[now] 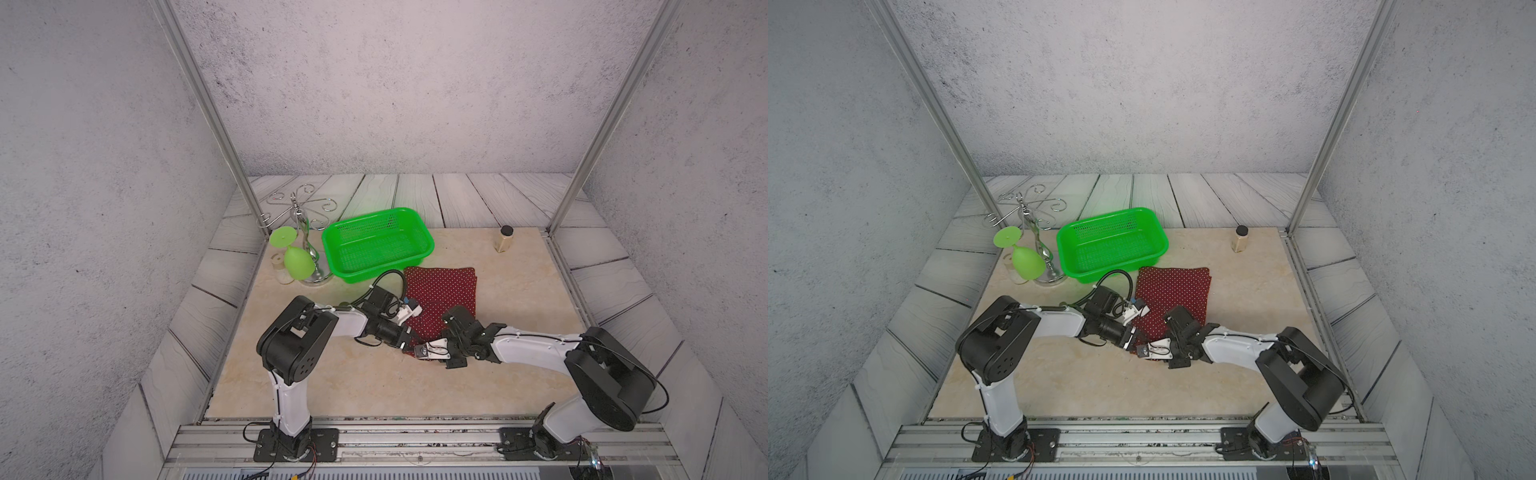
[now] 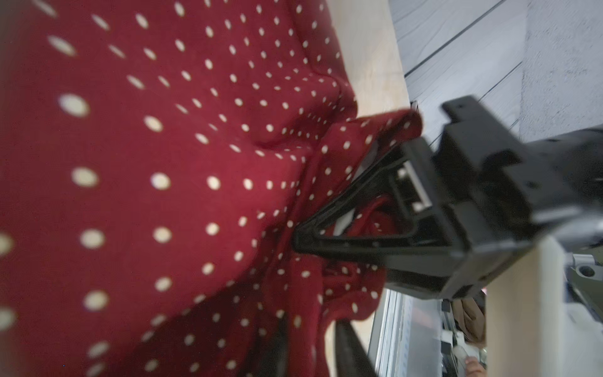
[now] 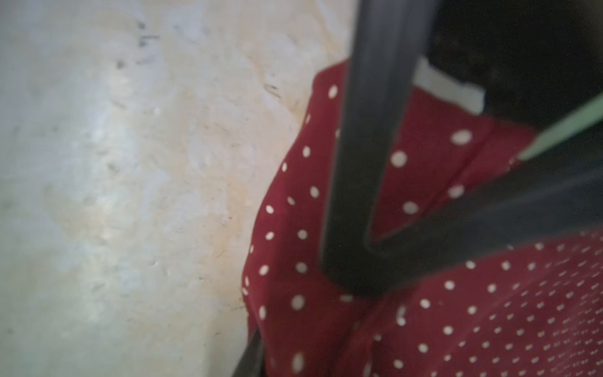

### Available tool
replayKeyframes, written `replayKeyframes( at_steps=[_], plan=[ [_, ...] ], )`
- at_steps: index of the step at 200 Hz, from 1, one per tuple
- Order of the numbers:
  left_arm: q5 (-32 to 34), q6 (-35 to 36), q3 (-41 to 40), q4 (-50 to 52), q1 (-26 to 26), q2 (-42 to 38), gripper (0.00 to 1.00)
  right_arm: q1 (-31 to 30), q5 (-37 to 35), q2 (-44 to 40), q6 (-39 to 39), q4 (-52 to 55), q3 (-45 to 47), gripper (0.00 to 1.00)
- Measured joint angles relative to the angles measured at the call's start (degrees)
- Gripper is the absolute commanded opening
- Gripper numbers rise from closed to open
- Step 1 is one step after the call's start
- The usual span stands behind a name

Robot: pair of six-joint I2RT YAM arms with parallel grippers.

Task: Roll up the skirts
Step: Roll the skirt at the center of the board.

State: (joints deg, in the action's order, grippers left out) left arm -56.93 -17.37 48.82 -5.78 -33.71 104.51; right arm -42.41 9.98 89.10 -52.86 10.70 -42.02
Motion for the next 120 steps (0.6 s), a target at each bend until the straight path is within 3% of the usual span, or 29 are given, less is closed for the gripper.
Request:
replayKeyframes(
  at_steps=[18, 37, 57, 85, 120],
  plan=[
    [3.17, -2.62, -6.47, -5.2, 4.5, -8.31, 0.53, 1.46, 2.54, 0.11, 0.85, 6.75, -3.34, 0.08],
    [10.05, -4.11, -13.7, -10.8, 12.41, -18.82, 0.55, 4.96, 10.03, 1.55, 1.44, 17.35, -8.11, 0.12],
    [16.46, -0.35, -20.17, -16.22, 15.91, -28.94, 0.55, 8.7, 19.3, 7.61, 1.95, 29.97, -15.45, 0.14],
    [18.14, 9.79, -24.9, -21.46, 11.63, -35.3, 0.56, 12.52, 30.84, 19.28, 1.84, 44.28, -25.03, 0.14],
    [20.96, 27.36, -28.68, -21.42, -1.95, -38.23, 0.6, 14.84, 37.31, 28.46, 2.69, 54.77, -29.27, 0.16]
  ],
)
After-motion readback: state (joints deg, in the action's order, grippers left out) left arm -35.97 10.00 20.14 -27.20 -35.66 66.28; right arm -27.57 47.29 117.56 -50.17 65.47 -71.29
